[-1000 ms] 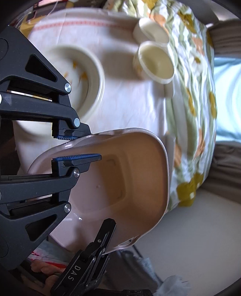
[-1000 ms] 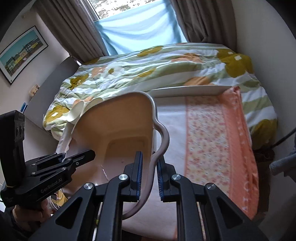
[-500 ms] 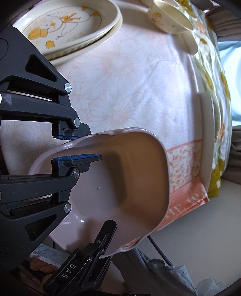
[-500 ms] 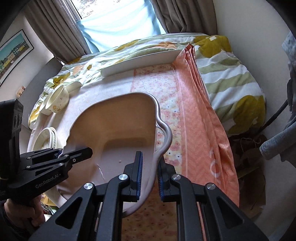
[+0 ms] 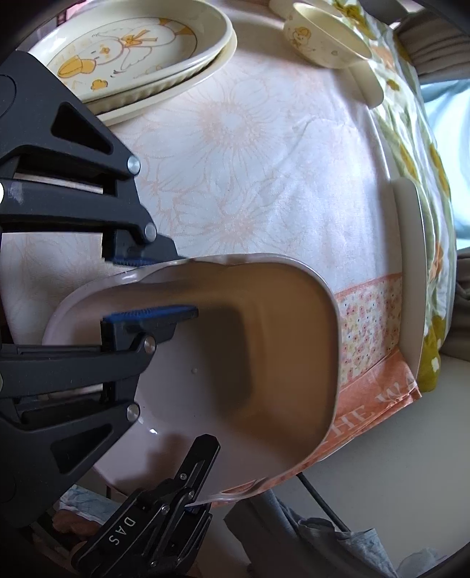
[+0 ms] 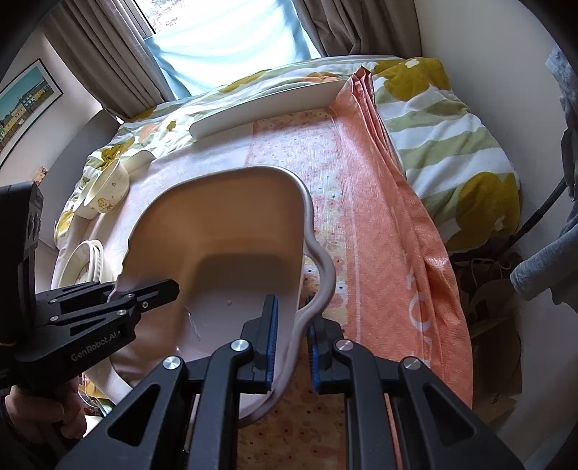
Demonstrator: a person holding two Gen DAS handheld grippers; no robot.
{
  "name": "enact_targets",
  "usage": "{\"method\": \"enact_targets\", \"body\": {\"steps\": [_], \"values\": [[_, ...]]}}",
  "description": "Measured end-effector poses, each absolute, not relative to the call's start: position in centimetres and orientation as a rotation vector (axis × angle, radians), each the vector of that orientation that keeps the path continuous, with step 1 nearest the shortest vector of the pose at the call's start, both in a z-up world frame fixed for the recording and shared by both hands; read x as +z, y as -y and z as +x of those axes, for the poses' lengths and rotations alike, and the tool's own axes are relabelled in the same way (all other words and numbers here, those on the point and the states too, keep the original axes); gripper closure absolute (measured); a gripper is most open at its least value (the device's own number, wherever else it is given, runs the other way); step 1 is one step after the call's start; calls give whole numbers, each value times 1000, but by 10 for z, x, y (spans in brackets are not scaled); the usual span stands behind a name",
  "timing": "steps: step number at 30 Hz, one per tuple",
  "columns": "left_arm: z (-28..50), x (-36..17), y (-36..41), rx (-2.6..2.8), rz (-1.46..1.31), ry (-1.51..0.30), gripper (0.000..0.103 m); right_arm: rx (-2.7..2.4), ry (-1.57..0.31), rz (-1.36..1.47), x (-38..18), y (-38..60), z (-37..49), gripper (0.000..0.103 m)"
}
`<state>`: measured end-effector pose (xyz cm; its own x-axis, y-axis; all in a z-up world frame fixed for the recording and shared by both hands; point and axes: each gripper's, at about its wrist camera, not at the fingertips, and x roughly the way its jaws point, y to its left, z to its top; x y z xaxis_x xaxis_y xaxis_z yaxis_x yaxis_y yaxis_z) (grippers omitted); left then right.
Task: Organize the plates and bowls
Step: 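Lift the pink basin with both tools, lower it onto the cloth, open, then move both tools to the cream bowl and grip its rim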
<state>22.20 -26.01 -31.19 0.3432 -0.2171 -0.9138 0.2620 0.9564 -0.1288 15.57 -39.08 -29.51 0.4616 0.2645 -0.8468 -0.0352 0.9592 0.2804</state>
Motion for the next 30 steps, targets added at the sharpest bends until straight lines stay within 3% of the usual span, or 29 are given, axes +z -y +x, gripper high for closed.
{"method": "enact_targets", "body": {"steps": [3,4,6,7,10,11,13,16,21,30], "values": [[221,-307,260,-307,46,-1156,33,189,-1082,211,-296,389,155,89],[221,-304,260,-305,42,-1142,25,193,-1081,204,-296,388,155,89],[222,-299,259,-299,34,-1129,21,192,-1074,185,-294,387,153,87],[224,-297,258,-292,31,-1127,21,192,-1067,172,-293,387,153,77],[226,-286,254,-271,20,-1114,21,216,-1037,145,-284,387,147,29],[225,-280,251,-264,15,-1102,21,222,-1032,138,-281,387,146,19],[220,-264,243,-242,5,-1075,21,236,-1017,117,-270,385,141,18],[208,-231,226,-210,-29,-1028,20,260,-967,73,-243,376,133,1],[184,-174,185,-122,-69,-910,0,369,-853,31,-192,354,133,1],[175,-104,67,54,-184,-815,0,579,-782,-47,-120,265,168,1]]}}
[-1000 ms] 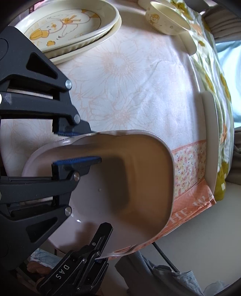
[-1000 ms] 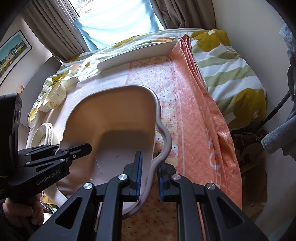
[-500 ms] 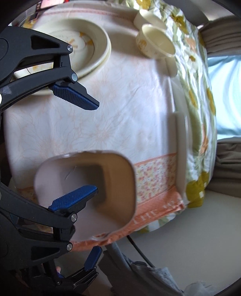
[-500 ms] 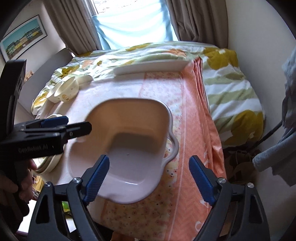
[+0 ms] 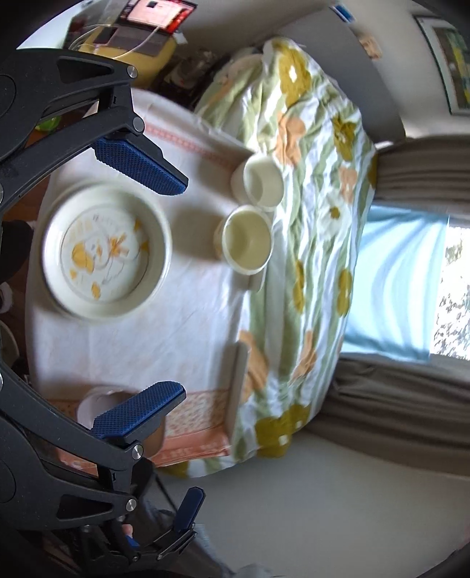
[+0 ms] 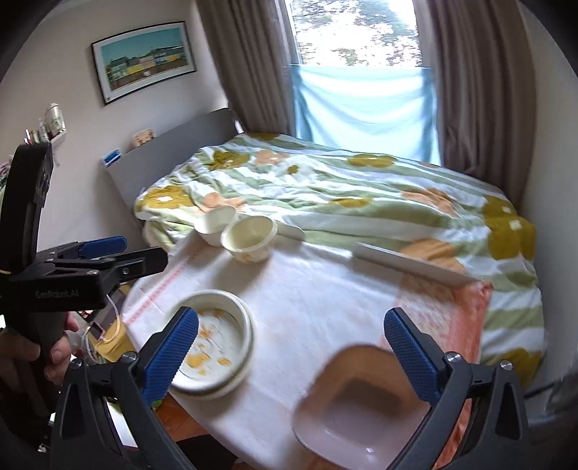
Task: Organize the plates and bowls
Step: 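Move both tools to the cream bowl and grip its rim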
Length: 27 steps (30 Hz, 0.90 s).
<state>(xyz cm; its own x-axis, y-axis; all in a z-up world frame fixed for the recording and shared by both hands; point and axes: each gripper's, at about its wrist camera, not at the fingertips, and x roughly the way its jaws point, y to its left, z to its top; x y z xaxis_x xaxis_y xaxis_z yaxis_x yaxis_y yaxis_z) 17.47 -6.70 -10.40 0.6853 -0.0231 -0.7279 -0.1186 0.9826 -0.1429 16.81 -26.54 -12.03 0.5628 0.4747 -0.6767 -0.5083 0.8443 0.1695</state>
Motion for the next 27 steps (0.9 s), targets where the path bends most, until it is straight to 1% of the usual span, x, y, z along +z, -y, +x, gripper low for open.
{"method": "enact_targets", "body": {"steps": [4,7,12,14,15,16,18,20,22,24,25,27], "values": [[200,-96,7,88,-229,-834,0,581,-792,-92,-99,218,204,0],[232,-106,-33,72,-287,-887,0,571,-841,-83,-100,184,241,0],[292,-158,-77,34,-411,-1017,1,543,-1014,-27,-135,135,312,0],[316,-184,-87,15,-440,-1066,3,519,-1070,-12,-155,120,333,1],[325,-195,-88,13,-444,-1087,6,508,-1099,-6,-167,112,345,1],[336,-207,-91,8,-447,-1111,11,494,-1131,0,-181,105,356,3],[352,-232,-94,5,-456,-1144,18,480,-1180,13,-206,96,370,12],[367,-256,-96,3,-477,-1189,22,465,-1222,28,-230,90,381,26],[378,-277,-94,-8,-491,-1231,31,438,-1270,43,-251,88,390,34],[387,-288,-90,-24,-479,-1249,33,435,-1307,74,-265,87,397,39],[392,-293,-87,-24,-459,-1254,35,433,-1318,79,-271,86,400,44],[400,-300,-84,-25,-436,-1263,41,432,-1336,87,-280,85,406,48]]}}
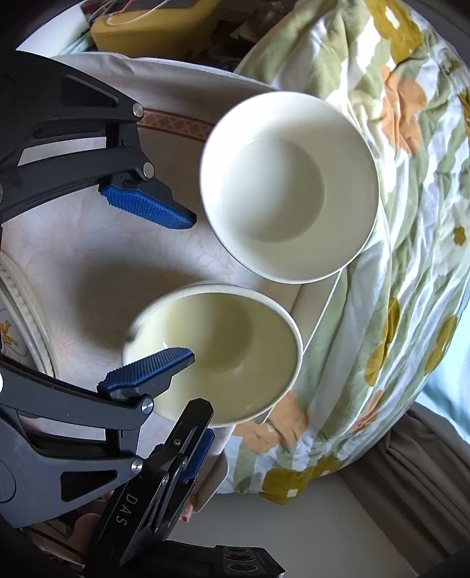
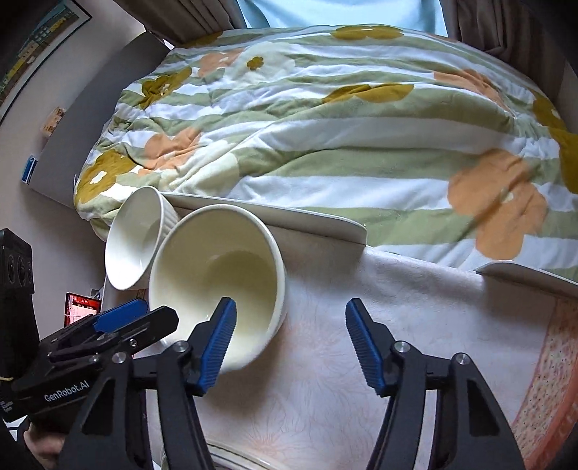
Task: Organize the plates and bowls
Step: 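Move both tools to the cream bowl and grip its rim, then carry the cream bowl with both tools into the pink basin and release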
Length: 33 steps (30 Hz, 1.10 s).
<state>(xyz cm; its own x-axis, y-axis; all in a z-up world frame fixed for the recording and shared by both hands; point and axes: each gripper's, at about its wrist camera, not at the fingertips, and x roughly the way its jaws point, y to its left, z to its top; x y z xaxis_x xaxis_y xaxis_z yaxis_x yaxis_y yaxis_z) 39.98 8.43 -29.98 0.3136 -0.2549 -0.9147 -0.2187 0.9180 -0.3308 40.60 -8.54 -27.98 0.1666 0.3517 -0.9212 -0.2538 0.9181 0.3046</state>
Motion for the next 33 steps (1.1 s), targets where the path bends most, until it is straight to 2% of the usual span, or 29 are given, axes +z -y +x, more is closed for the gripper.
{"method": "enact_targets", "body": {"steps": [5,7,9,10,12,23,33], "values": [[411,-313,-80,-32,-403,-1281,59,456,-1354,104,-291,80,413,68],[414,-317,-78,-36,-395,-1285,73,465,-1355,109,-292,78,414,71],[415,-319,-77,-43,-391,-1287,86,477,-1353,98,-294,75,414,79],[415,-319,-76,-53,-391,-1286,87,482,-1352,88,-294,74,414,84],[415,-318,-73,-48,-362,-1282,87,504,-1344,97,-294,72,413,90],[411,-305,-68,-37,-284,-1252,88,500,-1316,100,-291,72,407,91],[388,-245,-46,-104,-200,-1158,88,455,-1227,151,-238,94,376,92]]}}
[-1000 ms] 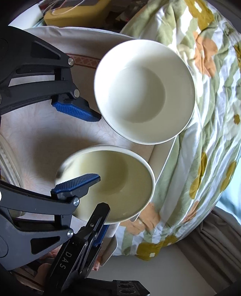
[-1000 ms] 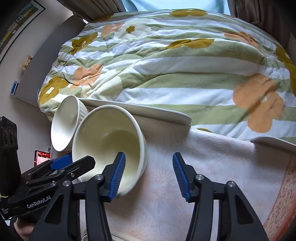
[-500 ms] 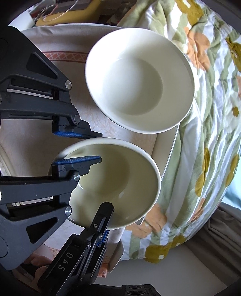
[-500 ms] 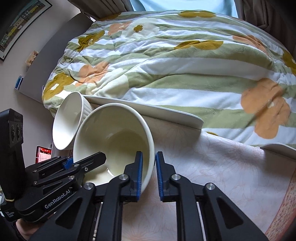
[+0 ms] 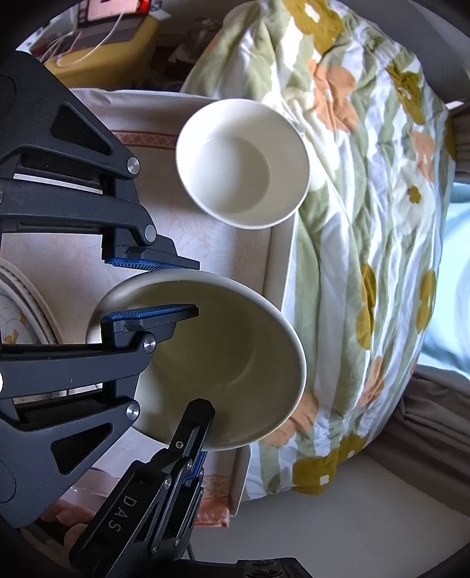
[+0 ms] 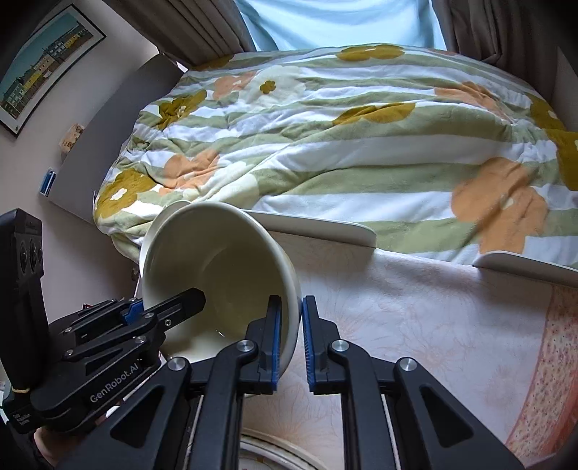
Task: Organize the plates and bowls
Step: 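Carry the cream bowl with both tools into the pink basin and release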
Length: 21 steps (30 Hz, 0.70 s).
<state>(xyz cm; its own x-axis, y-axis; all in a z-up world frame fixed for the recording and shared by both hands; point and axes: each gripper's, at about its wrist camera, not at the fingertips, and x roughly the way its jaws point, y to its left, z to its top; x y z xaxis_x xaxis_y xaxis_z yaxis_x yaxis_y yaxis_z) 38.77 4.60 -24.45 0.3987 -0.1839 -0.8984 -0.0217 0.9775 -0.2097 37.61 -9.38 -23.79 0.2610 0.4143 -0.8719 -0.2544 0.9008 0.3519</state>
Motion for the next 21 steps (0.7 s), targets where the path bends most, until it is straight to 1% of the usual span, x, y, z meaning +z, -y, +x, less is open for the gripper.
{"method": "enact_targets", "body": {"steps": [5,11,16,21], "values": [[371,-213,-13,-176,-169,-1118,88,401,-1179,174,-206,127,350,93],[344,-185,49,-264,-121,-1092,88,329,-1132,213,-178,180,312,93],[318,-176,109,-310,-111,-1094,88,281,-1110,237,-164,235,279,92],[289,-183,174,-351,-95,-1120,88,240,-1120,236,-162,288,248,92]]}}
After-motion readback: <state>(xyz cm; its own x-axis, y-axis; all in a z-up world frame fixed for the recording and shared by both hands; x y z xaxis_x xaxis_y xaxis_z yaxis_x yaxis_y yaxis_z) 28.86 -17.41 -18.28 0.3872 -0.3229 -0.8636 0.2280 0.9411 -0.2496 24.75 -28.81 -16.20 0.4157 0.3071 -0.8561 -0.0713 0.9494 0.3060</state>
